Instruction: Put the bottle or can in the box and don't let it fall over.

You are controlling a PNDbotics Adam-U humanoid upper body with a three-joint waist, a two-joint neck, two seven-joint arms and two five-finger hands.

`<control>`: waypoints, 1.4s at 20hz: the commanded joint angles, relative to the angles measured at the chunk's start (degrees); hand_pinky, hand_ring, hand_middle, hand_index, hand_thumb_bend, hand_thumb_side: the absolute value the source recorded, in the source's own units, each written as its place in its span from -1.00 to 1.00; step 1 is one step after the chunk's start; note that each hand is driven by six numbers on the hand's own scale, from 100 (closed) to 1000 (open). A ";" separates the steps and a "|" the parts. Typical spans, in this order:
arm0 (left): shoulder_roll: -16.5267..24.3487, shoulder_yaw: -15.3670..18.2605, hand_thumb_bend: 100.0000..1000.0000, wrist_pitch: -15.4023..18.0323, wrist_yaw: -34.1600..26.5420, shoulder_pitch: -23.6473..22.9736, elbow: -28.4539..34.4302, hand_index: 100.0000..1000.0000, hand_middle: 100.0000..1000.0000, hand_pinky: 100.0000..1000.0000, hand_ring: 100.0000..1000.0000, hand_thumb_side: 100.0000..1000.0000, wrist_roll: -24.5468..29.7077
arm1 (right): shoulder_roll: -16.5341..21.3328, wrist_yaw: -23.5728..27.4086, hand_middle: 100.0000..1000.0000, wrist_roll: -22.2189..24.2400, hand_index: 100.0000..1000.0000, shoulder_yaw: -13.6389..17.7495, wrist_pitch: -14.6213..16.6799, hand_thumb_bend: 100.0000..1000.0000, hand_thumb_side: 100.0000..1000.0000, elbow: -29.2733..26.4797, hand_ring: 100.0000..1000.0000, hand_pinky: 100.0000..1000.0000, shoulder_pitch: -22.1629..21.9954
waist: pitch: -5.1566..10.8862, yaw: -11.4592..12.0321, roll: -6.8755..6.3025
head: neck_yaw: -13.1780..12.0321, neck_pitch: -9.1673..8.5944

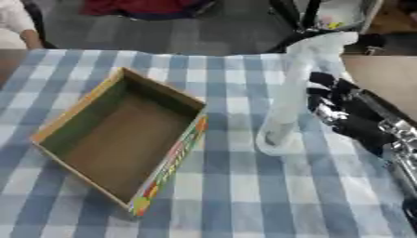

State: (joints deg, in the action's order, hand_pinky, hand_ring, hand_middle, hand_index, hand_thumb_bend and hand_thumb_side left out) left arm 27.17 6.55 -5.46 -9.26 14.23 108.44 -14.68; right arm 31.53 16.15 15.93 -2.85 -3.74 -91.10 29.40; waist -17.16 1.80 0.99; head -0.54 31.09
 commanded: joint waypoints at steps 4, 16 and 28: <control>0.90 0.18 0.47 0.13 -0.02 0.85 0.91 0.69 0.41 1.00 0.02 -0.56 0.27 | 1.20 0.79 1.00 0.48 0.92 0.49 1.07 -1.00 -0.46 -0.26 1.00 0.72 1.61 | 0.34 0.40 -0.12 | 0.50 -1.32; 0.74 0.13 0.46 0.10 -0.09 0.84 0.87 0.70 0.41 1.00 0.01 -0.56 0.54 | 1.18 1.35 1.00 0.95 0.92 0.86 1.42 -1.00 -0.39 -0.29 1.00 0.72 2.87 | -0.23 0.72 -0.03 | 0.70 -1.61; 0.67 0.13 0.44 0.06 -0.19 0.94 0.92 0.70 0.41 1.00 0.01 -0.56 0.74 | 1.34 1.30 1.00 1.38 0.92 0.73 1.59 -1.00 -0.37 0.01 1.00 0.72 4.17 | -0.95 1.28 0.23 | 0.78 -1.97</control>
State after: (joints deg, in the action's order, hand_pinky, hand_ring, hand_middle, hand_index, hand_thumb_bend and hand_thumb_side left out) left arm 27.10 6.53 -5.54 -9.31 14.65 108.45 -14.13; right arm 31.52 17.38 17.17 -2.81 -2.28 -90.62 32.68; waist -19.03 2.97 1.27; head 0.12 30.04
